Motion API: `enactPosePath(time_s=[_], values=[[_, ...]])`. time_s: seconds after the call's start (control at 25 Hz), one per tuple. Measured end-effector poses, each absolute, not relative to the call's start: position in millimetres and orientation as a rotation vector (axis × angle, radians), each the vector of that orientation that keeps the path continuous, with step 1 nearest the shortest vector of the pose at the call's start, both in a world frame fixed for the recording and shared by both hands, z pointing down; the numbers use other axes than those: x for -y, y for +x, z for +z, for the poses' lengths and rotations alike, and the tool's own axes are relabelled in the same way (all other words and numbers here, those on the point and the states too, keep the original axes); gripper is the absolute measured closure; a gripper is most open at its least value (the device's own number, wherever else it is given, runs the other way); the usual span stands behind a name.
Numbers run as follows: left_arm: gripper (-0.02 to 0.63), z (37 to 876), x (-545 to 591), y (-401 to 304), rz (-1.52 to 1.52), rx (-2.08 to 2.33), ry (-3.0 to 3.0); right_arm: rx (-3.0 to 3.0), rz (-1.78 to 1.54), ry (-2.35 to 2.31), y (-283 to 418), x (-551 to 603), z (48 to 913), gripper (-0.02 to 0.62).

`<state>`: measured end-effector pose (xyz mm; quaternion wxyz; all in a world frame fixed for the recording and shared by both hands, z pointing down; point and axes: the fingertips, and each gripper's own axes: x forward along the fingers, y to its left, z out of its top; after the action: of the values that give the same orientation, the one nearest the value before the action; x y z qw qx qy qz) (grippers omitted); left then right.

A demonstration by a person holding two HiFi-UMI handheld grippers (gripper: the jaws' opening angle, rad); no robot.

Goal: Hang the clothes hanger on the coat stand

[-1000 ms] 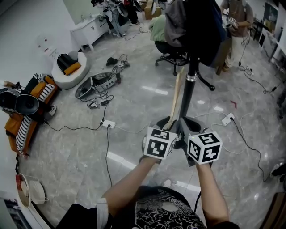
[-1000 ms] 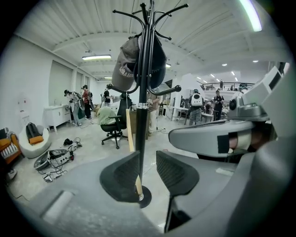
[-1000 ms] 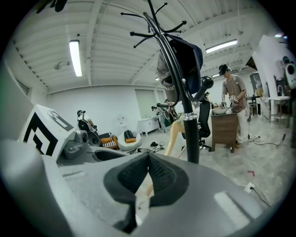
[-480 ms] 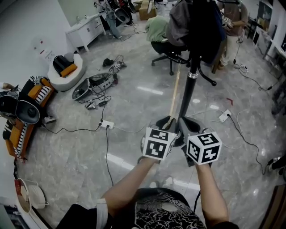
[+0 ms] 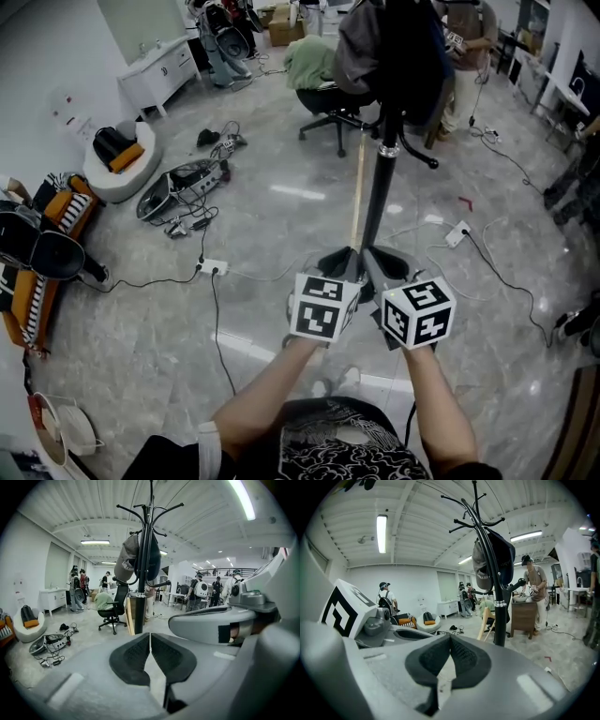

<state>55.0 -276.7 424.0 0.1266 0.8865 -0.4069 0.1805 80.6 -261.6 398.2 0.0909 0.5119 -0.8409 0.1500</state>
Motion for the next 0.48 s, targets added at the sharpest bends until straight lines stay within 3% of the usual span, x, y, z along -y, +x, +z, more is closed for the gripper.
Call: enactPosePath(time_s=[0.48], values=[[0.6,421.1,265.9,53.7,0.509,1.155,2.603,2.478,0.42,1.555,78.8,248.6,394.0,0.595]])
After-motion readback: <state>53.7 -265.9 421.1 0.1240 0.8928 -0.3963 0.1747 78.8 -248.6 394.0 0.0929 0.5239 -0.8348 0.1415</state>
